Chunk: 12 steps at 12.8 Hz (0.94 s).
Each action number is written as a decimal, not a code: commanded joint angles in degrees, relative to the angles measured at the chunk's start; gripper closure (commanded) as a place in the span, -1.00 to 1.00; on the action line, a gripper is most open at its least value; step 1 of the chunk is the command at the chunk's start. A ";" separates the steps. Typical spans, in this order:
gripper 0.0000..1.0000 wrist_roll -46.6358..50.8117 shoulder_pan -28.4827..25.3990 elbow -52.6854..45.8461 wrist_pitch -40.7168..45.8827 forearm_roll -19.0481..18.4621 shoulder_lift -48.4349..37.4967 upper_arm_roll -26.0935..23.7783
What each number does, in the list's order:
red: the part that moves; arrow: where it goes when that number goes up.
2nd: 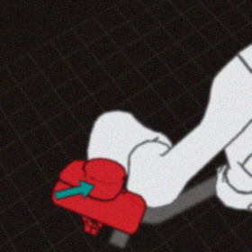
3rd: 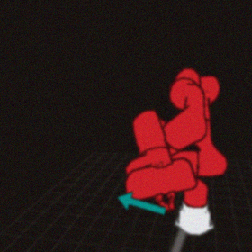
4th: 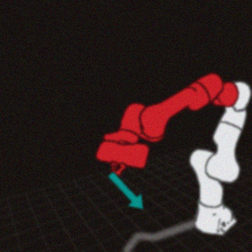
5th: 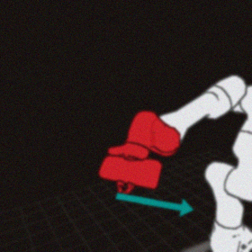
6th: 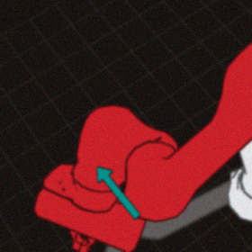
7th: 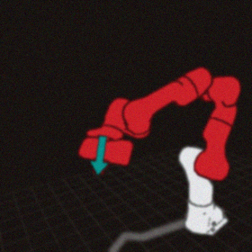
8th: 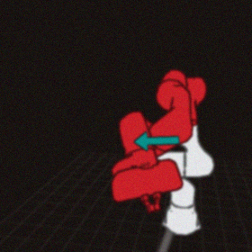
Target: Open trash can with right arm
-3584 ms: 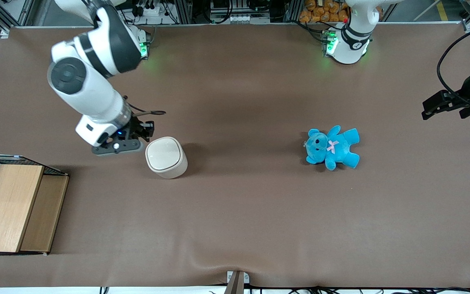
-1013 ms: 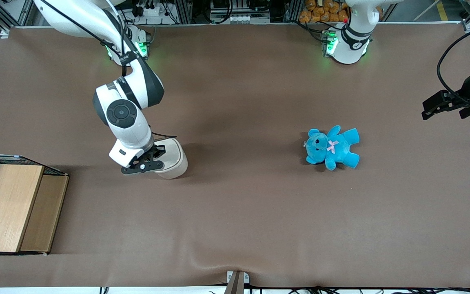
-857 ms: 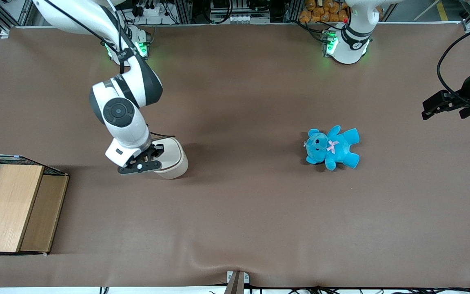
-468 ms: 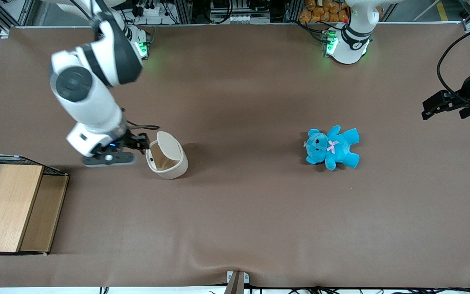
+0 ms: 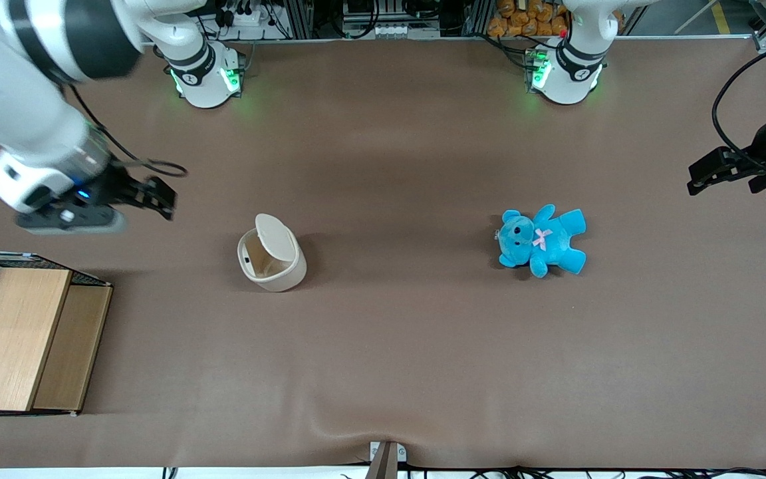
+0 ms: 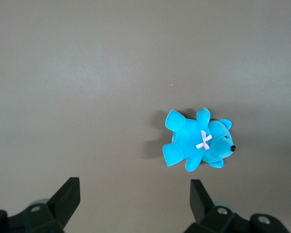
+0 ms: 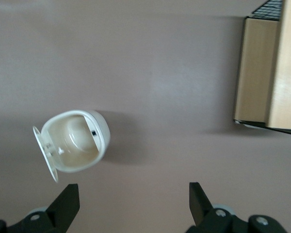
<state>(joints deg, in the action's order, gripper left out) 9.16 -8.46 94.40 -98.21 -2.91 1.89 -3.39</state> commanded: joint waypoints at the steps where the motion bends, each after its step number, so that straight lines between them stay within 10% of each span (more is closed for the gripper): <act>1: -1.00 -5.81 0.37 0.00 3.63 1.59 -4.07 3.47; 12: -1.00 -12.85 -1.04 -0.09 9.09 1.68 -9.18 10.16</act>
<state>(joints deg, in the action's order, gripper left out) -2.89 -8.72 94.01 -89.96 -2.26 -6.05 5.81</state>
